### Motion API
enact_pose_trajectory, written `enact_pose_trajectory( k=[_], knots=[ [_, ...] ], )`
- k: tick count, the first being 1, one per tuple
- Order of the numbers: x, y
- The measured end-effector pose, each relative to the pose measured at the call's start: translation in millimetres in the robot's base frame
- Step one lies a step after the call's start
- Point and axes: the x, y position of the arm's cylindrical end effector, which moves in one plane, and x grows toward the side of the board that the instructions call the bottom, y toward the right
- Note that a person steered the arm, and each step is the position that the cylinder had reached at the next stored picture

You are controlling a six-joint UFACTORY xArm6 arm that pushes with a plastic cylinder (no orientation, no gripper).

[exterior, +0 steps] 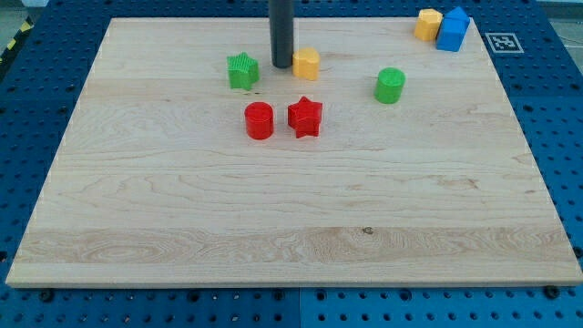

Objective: Place the yellow heart to the left of the blue cube

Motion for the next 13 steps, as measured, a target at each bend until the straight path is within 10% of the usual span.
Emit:
enact_pose_trajectory(
  k=[5,7,13],
  knots=[
    [42.2,105.0],
    [-6.4,148.0],
    [-26.1,103.9]
  ],
)
